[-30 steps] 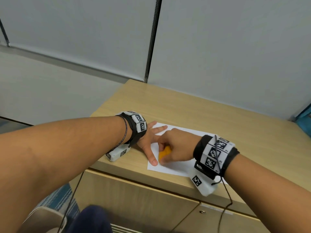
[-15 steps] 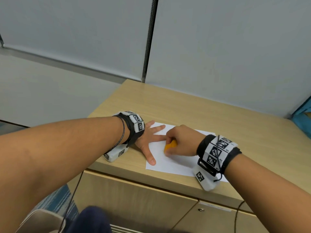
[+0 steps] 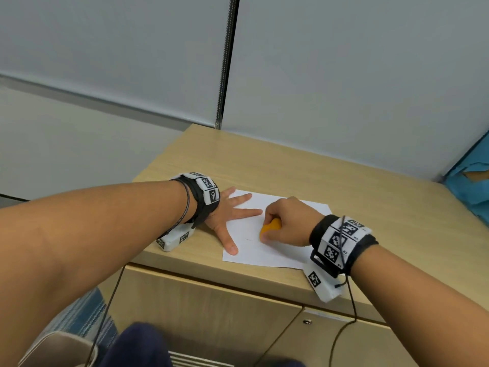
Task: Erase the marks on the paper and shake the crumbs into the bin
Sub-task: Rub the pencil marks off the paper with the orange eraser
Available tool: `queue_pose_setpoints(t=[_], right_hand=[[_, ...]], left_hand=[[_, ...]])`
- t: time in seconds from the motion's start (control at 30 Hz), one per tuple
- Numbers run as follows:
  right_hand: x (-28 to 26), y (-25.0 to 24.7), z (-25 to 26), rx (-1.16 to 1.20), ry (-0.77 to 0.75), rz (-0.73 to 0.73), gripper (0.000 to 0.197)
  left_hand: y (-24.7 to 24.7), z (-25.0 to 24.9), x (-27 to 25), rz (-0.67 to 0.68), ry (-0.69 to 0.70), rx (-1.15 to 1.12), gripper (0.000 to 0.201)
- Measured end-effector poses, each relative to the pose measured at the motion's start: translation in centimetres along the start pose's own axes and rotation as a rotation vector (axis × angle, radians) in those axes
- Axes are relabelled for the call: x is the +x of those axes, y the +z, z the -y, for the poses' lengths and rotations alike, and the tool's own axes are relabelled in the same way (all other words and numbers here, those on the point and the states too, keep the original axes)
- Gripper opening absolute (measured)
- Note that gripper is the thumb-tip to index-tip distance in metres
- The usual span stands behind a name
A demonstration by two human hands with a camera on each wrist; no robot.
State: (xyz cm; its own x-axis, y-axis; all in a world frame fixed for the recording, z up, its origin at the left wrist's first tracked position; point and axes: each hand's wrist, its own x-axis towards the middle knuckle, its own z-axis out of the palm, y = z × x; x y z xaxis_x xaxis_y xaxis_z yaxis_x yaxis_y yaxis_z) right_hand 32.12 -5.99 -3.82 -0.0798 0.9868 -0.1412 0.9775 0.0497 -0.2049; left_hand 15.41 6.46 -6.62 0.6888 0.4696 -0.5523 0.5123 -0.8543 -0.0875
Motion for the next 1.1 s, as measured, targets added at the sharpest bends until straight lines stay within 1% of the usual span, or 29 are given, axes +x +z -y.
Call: queue_pose_setpoints(t=[0.03, 0.07, 0.13, 0.17, 0.27, 0.3, 0.33, 0.4, 0.43, 0.47, 0.53, 0.57, 0.6, 0.7, 0.77, 0.83, 0.87, 0.9, 1.0, 1.03, 1.1], right_hand=[[0.0, 0.2, 0.0, -0.004, -0.001, -0.014, 0.026], [-0.2, 0.3, 0.2, -0.014, -0.034, 0.008, 0.026], [-0.7, 0.4, 0.9, -0.025, -0.098, 0.109, 0.025], [-0.7, 0.2, 0.8, -0.028, -0.09, 0.126, 0.025], [-0.4, -0.5, -0.5, -0.038, 0.023, 0.044, 0.028], [-0.4, -0.3, -0.5, -0.046, 0.025, 0.027, 0.028], [-0.6, -0.1, -0.2, -0.063, -0.005, 0.04, 0.027], [-1.1, 0.2, 0.8, -0.09, -0.089, 0.122, 0.024], [-1.2, 0.0, 0.8, -0.065, -0.076, 0.151, 0.024], [-1.0, -0.3, 0.4, -0.037, -0.029, 0.15, 0.024], [-0.7, -1.0, -0.7, -0.055, 0.073, 0.075, 0.025], [-0.7, -0.9, -1.0, -0.078, 0.087, 0.037, 0.026], [-0.8, -0.7, -0.9, -0.085, 0.071, 0.03, 0.026], [-1.6, 0.4, 1.1, -0.082, -0.05, 0.108, 0.025], [-1.2, 0.1, 0.9, -0.036, -0.003, 0.115, 0.026], [-0.6, -0.3, -0.1, -0.029, 0.07, 0.052, 0.026], [-0.5, -0.2, -0.3, -0.028, 0.083, 0.018, 0.026], [-0.5, 0.0, -0.2, -0.021, 0.07, 0.004, 0.027], [-1.0, 0.9, 1.7, -0.028, -0.072, 0.041, 0.026], [-1.0, 0.9, 2.1, -0.029, -0.083, 0.056, 0.026], [-0.7, 0.1, 1.5, -0.031, -0.018, 0.069, 0.027]], left_hand=[[0.0, 0.0, 0.0, 0.0, 0.003, 0.0, 0.123], [0.0, 0.0, 0.0, -0.002, 0.004, 0.0, 0.123], [0.0, -0.1, -0.1, -0.004, 0.001, 0.001, 0.122], [0.0, -0.1, -0.1, -0.004, -0.001, -0.001, 0.123], [0.1, -0.1, 0.0, -0.003, -0.007, -0.008, 0.126], [0.1, -0.1, 0.1, -0.001, -0.007, -0.006, 0.126], [0.1, -0.1, 0.2, 0.003, -0.008, -0.004, 0.126], [0.1, -0.1, 0.1, 0.002, -0.009, -0.004, 0.123], [0.0, -0.1, 0.0, -0.001, -0.009, -0.007, 0.123], [0.1, -0.1, 0.0, -0.004, -0.01, -0.012, 0.123], [0.2, -0.1, 0.1, -0.009, -0.009, -0.015, 0.123], [0.2, -0.1, 0.1, -0.009, -0.008, -0.011, 0.123], [0.2, 0.0, 0.2, -0.009, -0.007, -0.011, 0.123], [0.2, 0.0, 0.0, -0.014, -0.002, -0.014, 0.122], [0.2, 0.0, -0.1, -0.011, -0.005, -0.02, 0.123], [0.1, -0.1, 0.0, -0.005, -0.007, -0.015, 0.123], [0.1, -0.1, 0.1, -0.005, -0.007, -0.011, 0.123], [0.1, 0.0, 0.1, -0.006, -0.007, -0.005, 0.123], [0.1, 0.0, 0.0, -0.008, -0.008, 0.009, 0.123], [0.1, 0.0, -0.1, -0.008, -0.007, 0.007, 0.123], [0.1, 0.0, 0.0, -0.003, -0.01, -0.006, 0.123]])
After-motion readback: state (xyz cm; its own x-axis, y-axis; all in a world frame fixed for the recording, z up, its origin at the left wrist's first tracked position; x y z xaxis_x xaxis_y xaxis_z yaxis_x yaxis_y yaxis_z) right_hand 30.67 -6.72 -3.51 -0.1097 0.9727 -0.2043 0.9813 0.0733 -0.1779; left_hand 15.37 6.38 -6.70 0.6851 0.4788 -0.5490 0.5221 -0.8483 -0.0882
